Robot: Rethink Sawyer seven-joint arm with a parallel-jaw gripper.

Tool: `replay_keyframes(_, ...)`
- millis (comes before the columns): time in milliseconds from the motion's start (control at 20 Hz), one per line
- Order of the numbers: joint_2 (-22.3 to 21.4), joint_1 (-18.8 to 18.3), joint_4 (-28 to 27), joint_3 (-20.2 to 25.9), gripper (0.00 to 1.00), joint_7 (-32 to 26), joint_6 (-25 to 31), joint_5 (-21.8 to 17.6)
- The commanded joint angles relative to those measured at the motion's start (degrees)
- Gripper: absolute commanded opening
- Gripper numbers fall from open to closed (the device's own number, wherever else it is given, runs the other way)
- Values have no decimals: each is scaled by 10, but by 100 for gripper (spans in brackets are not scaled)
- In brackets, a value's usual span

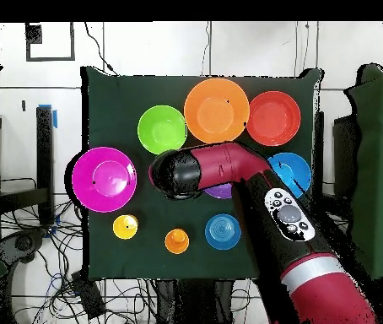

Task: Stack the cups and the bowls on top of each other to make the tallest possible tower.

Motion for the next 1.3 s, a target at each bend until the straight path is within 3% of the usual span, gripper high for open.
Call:
replay_keyframes(50, 15, 23, 11, -30, 100, 96, -31, 17)
replay_keyframes(300, -37, 36, 31, -30, 100, 106, 4, 50)
replay_keyframes(700, -73, 58, 26, -39, 100, 104, 51, 93)
replay_keyframes(1300, -96, 109, 39, -73, 100, 139, 40, 133)
